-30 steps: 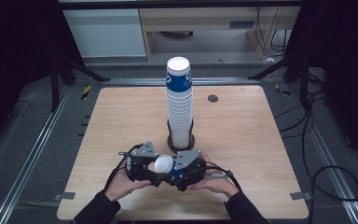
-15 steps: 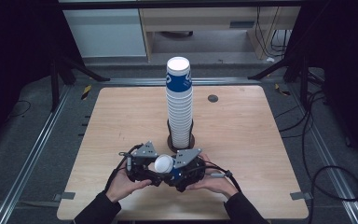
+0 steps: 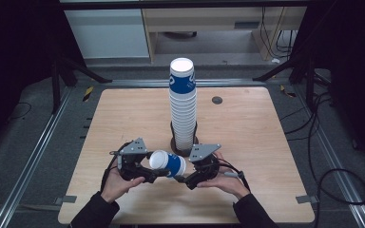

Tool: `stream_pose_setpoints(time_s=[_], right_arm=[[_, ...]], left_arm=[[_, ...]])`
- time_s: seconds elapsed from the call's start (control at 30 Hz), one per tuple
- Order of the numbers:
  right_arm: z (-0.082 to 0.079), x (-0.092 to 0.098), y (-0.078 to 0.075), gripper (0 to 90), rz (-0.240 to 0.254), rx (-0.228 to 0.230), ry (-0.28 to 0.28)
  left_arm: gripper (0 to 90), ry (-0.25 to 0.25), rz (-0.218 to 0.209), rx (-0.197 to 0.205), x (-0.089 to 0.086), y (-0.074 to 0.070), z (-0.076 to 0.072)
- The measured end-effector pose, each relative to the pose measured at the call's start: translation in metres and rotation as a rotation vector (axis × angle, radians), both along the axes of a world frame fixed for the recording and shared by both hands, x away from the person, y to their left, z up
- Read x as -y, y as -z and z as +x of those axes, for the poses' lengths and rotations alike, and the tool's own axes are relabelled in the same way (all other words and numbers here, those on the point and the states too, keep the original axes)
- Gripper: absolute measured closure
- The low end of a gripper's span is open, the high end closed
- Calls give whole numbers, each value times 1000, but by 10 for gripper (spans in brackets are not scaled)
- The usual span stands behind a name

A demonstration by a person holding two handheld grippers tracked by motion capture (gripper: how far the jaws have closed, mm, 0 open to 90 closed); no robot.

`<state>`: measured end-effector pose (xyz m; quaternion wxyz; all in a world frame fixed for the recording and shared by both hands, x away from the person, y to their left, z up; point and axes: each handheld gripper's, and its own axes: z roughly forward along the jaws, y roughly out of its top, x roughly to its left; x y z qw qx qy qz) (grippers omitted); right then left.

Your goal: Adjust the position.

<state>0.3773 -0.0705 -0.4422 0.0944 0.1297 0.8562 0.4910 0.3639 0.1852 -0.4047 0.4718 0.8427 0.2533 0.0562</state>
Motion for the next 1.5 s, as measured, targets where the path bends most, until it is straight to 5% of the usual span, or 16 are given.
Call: stream_pose_setpoints(time_s=[0.3, 0.6, 0.97, 1.5], right_arm=[[4, 13, 1, 82, 54, -29, 26], [5, 13, 6, 91, 127, -63, -3], [1, 5, 6, 104, 180, -71, -77], [2, 14, 1, 150, 138, -28, -80]], left_arm=[[263, -29, -100, 19, -16, 1, 6], [263, 16, -183, 28, -10, 2, 2], [264, 93, -203, 8, 2, 6, -3], [196, 80, -175, 35, -7, -3, -3]])
